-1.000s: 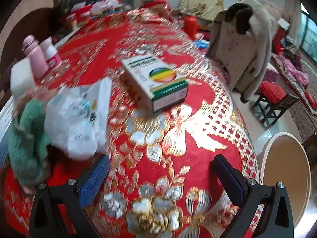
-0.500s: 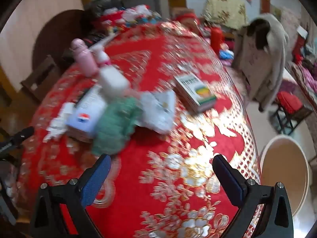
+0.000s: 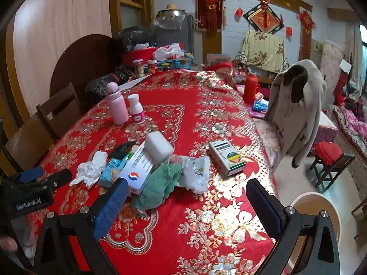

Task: Collect trash

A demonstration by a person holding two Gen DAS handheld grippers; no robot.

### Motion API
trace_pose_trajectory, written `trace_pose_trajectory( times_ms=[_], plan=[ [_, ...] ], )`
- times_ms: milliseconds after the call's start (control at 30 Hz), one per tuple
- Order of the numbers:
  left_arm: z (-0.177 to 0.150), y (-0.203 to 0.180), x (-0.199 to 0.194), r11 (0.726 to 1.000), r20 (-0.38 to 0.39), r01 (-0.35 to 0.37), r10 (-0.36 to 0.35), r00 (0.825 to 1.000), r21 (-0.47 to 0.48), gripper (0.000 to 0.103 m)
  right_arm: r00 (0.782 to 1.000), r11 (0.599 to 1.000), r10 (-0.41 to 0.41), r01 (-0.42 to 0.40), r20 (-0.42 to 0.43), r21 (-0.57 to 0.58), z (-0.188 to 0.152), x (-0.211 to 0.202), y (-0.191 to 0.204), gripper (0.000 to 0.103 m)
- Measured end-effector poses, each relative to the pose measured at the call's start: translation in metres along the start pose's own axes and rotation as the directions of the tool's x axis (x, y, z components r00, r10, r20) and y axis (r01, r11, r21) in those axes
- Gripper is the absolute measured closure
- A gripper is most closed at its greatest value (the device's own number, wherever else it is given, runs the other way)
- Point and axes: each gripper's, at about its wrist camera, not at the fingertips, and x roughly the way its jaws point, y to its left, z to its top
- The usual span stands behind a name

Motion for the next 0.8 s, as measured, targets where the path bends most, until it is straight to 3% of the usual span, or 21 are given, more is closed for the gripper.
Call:
trace_pose_trajectory(
  times_ms=[800],
  plan=[
    [0.006, -0.017, -0.003, 0.999, 0.018, 0.026, -0.026, 0.999, 0.027, 0.001, 1.0, 0.998, -0.021, 0.02, 0.021, 0.057, 0.009, 0.001, -0.009, 0.001]
  ],
)
